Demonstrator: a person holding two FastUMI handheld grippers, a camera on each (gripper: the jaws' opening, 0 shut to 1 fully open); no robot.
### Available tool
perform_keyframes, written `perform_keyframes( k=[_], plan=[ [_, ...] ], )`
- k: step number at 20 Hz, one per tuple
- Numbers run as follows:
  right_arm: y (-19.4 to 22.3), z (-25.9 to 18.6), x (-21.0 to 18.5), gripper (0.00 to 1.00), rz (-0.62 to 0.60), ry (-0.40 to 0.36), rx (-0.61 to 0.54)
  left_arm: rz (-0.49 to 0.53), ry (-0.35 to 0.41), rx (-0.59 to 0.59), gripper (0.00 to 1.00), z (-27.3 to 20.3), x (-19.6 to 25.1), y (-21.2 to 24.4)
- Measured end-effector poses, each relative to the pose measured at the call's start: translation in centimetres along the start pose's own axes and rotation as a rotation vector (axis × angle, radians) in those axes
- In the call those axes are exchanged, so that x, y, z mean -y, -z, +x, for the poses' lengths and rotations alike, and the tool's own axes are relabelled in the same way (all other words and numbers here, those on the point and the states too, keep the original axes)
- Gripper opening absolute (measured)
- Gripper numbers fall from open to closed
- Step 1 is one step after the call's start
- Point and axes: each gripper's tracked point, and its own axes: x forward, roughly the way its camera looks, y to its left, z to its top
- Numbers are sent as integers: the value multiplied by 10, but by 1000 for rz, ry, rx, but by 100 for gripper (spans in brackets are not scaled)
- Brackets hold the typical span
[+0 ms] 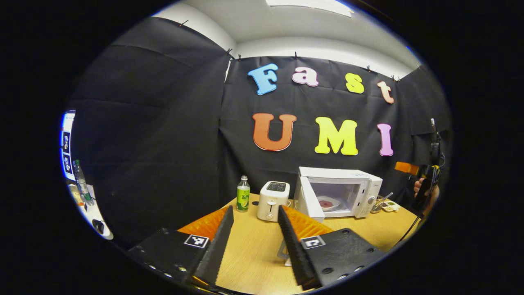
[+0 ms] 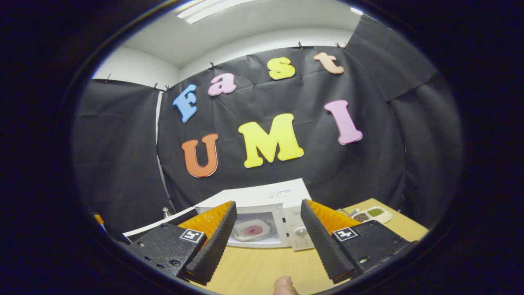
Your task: Open the microwave oven with the left hand, put the food in, and close the microwave oven.
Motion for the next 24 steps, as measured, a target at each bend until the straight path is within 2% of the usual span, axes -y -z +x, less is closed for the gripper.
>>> perform_keyframes(
  k=[2,3,4,5,6,7,8,10,13,14,15,19,22,24],
  plan=[
    [-25,-22,16,99,-58,26,38,-23,8,17,25,6,0,-3],
    [-33,-34,20,99,-82,27,50,-38,22,7,42,8,5,1],
    [-39,-46,24,99,-99,31,59,-41,26,8,42,10,7,3],
    [-44,-58,28,99,-113,34,65,-30,-10,25,43,3,1,-1],
    [-48,-69,32,99,-121,34,71,-57,-46,49,23,19,-8,-1],
    [-53,-81,35,99,-127,33,79,-84,-39,38,3,26,-11,10],
    [-57,-92,37,99,-132,39,82,-107,-11,35,0,31,-5,13],
    [-63,-116,43,100,-145,46,88,-132,3,11,0,45,-4,30],
    [-69,-146,49,99,-153,68,88,-89,5,-51,0,59,-5,62],
    [-68,-155,51,99,-150,68,87,-89,19,-66,0,53,0,50],
    [-66,-161,56,99,-147,69,82,-90,47,-77,0,71,11,75],
    [-65,-190,60,99,-147,57,91,-41,116,-84,0,82,36,102],
    [-66,-215,58,100,-153,48,104,4,125,-92,0,86,50,113],
    [-67,-229,55,99,-134,38,119,15,194,-86,0,78,70,114]
  ],
)
